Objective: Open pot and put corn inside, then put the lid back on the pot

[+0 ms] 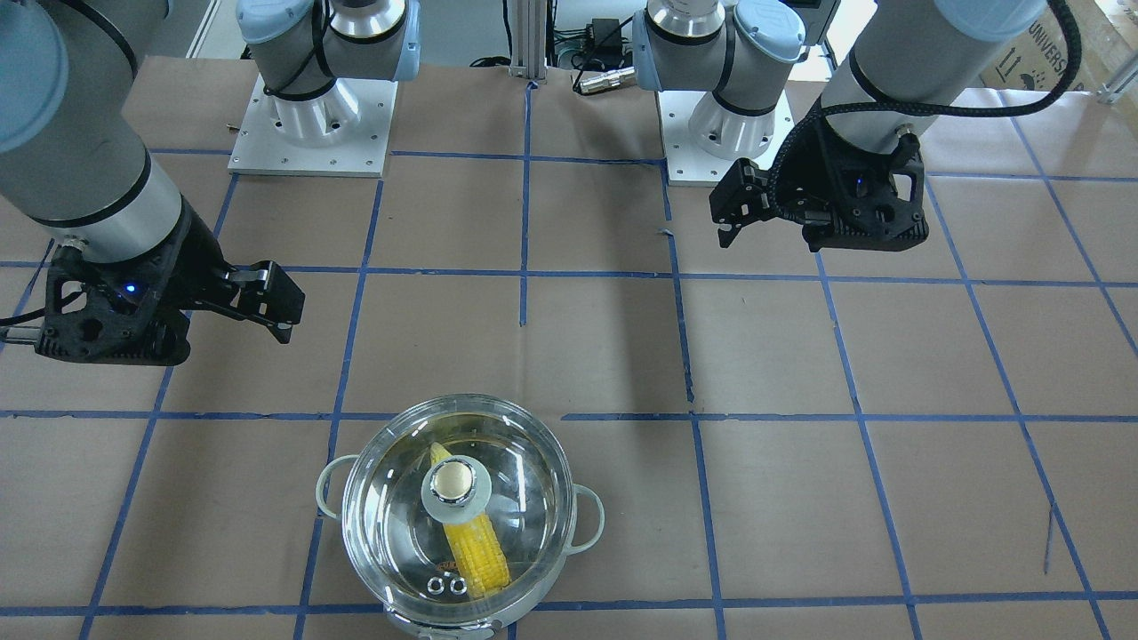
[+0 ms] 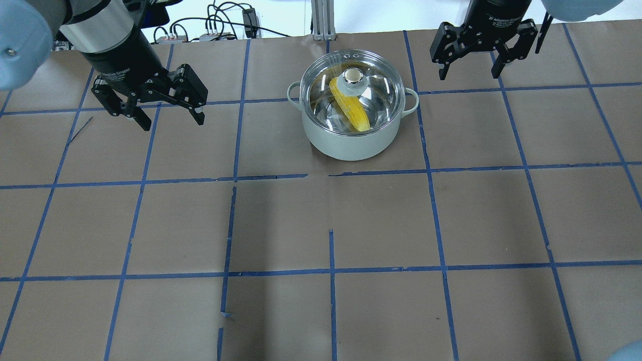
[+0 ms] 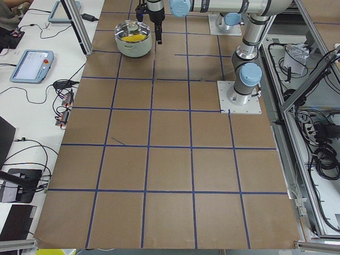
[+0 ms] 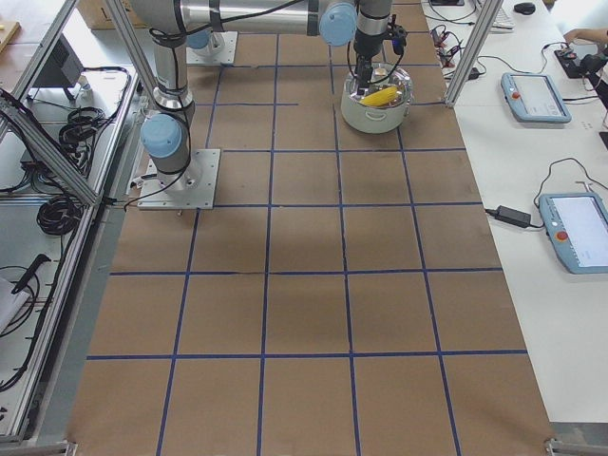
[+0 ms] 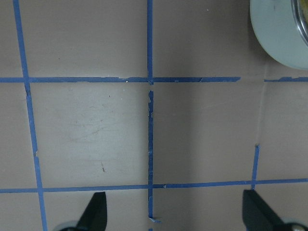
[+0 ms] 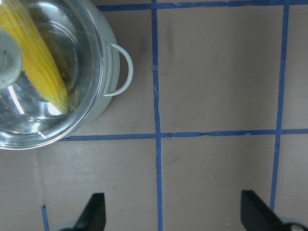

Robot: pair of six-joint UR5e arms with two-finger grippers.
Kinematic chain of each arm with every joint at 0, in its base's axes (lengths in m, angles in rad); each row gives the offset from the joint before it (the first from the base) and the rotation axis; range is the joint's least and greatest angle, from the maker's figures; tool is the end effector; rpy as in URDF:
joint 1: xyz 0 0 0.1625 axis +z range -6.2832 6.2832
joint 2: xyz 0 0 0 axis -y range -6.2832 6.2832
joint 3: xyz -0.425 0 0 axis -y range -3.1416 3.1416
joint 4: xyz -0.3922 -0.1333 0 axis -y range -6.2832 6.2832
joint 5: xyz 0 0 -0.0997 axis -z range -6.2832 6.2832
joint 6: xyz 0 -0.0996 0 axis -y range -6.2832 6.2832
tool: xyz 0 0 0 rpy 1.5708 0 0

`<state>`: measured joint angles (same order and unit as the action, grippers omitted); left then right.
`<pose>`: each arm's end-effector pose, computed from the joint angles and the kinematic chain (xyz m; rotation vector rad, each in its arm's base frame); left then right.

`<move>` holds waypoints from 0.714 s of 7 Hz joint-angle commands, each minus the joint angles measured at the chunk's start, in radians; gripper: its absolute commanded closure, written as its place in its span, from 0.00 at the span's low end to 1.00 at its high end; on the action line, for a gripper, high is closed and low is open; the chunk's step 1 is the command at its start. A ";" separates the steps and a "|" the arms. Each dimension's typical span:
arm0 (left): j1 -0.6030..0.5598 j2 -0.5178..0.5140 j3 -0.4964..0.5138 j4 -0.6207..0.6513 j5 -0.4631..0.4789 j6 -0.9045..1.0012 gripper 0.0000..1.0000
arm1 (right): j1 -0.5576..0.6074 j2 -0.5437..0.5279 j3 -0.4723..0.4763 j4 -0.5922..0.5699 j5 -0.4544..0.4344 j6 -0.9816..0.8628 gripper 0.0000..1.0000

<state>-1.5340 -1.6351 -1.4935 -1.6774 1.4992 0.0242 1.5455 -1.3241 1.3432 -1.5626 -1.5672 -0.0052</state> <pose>-0.1216 -0.5143 0.4835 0.0244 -3.0640 -0.1401 0.1186 -0.5960 0.4649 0.0316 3.1371 0.0427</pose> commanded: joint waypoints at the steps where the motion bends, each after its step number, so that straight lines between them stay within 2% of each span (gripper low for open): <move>1: 0.000 0.000 -0.001 -0.001 0.001 0.000 0.00 | 0.004 -0.010 0.013 0.003 0.004 0.007 0.00; 5: 0.001 0.006 -0.001 -0.001 0.003 0.000 0.00 | 0.018 -0.067 0.019 0.088 -0.005 0.033 0.00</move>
<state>-1.5338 -1.6288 -1.4941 -1.6782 1.5011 0.0245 1.5607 -1.3744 1.3606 -1.4957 -1.5692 0.0188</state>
